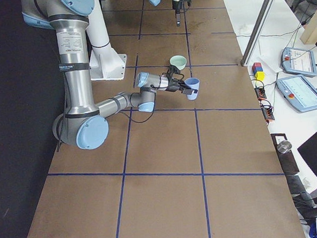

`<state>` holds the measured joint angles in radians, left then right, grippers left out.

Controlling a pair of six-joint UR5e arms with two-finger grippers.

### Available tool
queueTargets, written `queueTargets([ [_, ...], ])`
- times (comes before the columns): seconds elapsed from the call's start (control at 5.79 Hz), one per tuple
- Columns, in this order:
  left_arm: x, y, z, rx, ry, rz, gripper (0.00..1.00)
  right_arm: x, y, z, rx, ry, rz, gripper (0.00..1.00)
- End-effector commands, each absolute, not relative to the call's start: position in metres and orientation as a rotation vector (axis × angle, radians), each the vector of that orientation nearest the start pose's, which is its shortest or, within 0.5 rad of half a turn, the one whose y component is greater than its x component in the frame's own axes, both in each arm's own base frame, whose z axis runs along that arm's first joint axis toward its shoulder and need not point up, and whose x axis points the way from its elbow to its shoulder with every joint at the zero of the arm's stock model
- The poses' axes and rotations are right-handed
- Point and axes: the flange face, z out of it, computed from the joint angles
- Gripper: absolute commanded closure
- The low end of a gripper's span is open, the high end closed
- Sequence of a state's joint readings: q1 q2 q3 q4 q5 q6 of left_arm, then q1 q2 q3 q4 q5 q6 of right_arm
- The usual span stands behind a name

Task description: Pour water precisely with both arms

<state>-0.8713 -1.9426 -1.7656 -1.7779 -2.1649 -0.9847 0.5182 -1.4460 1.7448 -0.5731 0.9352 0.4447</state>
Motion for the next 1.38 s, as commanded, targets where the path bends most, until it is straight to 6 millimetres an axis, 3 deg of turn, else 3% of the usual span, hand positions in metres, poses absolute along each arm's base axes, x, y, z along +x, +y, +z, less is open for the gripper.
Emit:
queueTargets([
  [0.0,0.337,-0.519,0.337,0.077,0.935,-0.032,0.00,-0.451,-0.418,0.298,1.259,-0.403,-0.185,1.00],
  [0.17,0.337,-0.519,0.337,0.077,0.935,-0.032,0.00,-0.489,-0.406,0.258,1.234,-0.320,-0.229,1.00],
  [0.35,0.338,-0.519,0.337,0.076,0.935,-0.030,0.00,-0.517,-0.389,0.237,1.214,-0.230,-0.282,1.00],
  [0.69,0.338,-0.519,0.337,0.076,0.935,-0.030,0.00,-0.563,-0.376,0.246,1.224,-0.145,-0.312,1.00],
  [1.21,0.338,-0.519,0.336,0.077,0.936,-0.030,0.00,-0.582,-0.381,0.261,1.188,-0.015,-0.382,1.00],
])
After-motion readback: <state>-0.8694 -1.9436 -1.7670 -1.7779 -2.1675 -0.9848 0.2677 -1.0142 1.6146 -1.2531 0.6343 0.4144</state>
